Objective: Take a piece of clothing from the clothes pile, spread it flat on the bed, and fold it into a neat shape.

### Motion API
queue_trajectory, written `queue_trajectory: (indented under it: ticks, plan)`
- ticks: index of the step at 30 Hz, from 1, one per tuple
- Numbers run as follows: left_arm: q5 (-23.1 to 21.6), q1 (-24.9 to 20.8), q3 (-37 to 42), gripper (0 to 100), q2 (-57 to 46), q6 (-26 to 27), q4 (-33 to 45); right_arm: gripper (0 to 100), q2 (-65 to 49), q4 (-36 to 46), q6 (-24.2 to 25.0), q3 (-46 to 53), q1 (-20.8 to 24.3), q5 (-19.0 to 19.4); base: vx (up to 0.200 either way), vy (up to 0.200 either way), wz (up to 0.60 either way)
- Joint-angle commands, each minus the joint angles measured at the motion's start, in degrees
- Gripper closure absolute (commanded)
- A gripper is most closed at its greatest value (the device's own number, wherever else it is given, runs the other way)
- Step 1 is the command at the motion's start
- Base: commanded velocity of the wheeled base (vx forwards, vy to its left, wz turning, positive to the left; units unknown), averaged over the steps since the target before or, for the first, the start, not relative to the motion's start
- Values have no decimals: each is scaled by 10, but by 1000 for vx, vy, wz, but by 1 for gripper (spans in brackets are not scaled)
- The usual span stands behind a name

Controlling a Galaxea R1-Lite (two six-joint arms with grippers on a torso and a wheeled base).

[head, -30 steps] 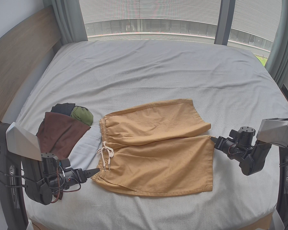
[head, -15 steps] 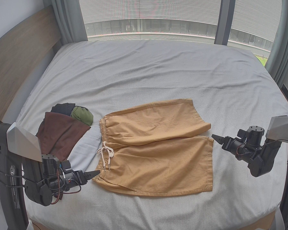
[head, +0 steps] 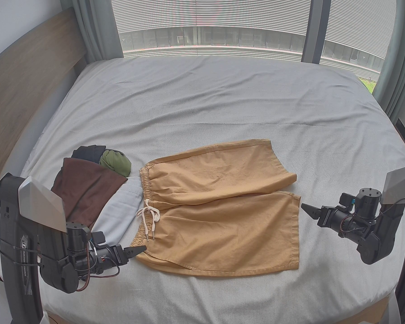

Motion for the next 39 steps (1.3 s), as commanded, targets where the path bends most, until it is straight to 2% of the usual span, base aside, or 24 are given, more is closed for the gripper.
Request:
queue_trajectory:
  ticks: [1, 15, 16, 25, 28, 31, 39]
  plan:
    - [2, -12, -7, 0, 5, -9, 0, 0, -2, 0, 0, 3, 1, 0, 0, 0, 0]
    - [6, -11, -20, 0, 14, -11, 0, 0, -2, 0, -1, 2, -1, 0, 0, 0, 0]
    - [6, -11, -21, 100, 14, -11, 0, 0, -2, 0, -1, 2, -1, 0, 0, 0, 0]
    - [5, -11, -28, 100, 14, -19, 0, 0, -2, 0, -4, 17, 1, 4, 0, 0, 0]
    - [5, -10, -28, 100, 14, -19, 0, 0, -2, 1, -7, 49, 6, 25, 0, 0, 0]
    - [5, -10, -27, 100, 14, -19, 0, 0, -2, 2, -8, 84, 21, 41, 0, 0, 0]
    - [5, -10, -26, 100, 17, -17, 0, 0, 35, 2, -14, 140, 63, 41, 0, 0, 0]
